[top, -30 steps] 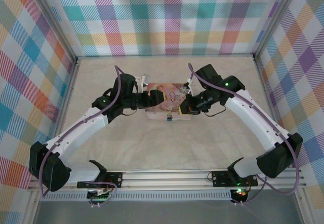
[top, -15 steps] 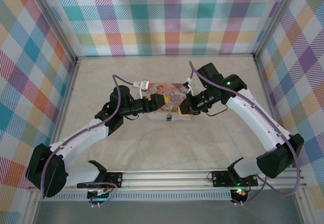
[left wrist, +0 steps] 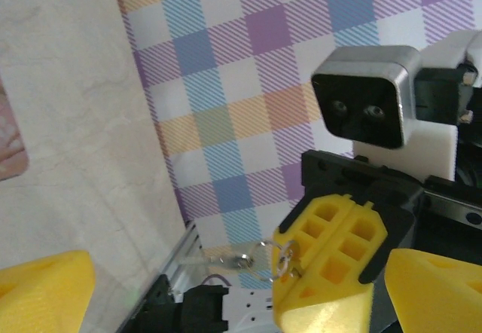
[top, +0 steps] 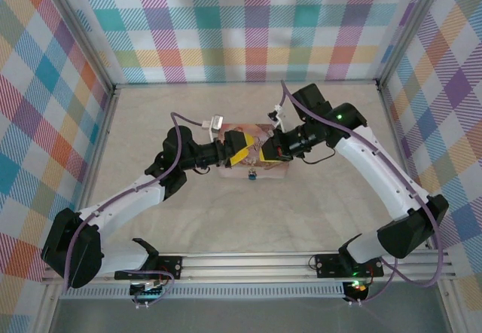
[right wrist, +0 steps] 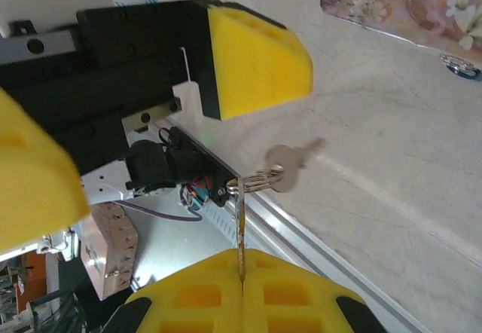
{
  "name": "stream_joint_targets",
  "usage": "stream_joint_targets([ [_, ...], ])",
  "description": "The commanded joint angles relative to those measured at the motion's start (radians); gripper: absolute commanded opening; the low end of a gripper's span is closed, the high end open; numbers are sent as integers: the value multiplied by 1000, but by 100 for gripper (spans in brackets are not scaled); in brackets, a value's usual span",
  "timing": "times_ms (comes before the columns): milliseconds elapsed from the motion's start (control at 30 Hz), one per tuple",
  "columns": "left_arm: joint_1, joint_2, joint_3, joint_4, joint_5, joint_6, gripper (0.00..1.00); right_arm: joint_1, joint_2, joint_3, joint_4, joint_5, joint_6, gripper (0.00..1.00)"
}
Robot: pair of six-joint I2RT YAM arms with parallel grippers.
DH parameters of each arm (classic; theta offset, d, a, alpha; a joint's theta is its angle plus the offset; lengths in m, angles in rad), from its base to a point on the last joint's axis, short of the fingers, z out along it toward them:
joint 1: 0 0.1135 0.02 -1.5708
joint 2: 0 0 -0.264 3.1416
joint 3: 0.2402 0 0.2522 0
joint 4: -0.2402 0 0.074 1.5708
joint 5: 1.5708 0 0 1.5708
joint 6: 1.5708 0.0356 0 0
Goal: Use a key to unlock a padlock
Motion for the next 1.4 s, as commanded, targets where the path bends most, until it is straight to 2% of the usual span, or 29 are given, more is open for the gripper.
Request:
stream_joint_targets([
  [0,-19,-18,-10,129,12,-96,100,4,18,41,56,-49,37,0],
  [433,-48,33,-40,312,-8,-223,100,5,44,2,287,-133,173,0],
  [733,-48,49,-49,350,-35,-242,99,5,15,-56,311,-140,182,0],
  [1367,-47,41,-55,349,-52,-244,89,5,-33,-125,315,-152,176,0],
])
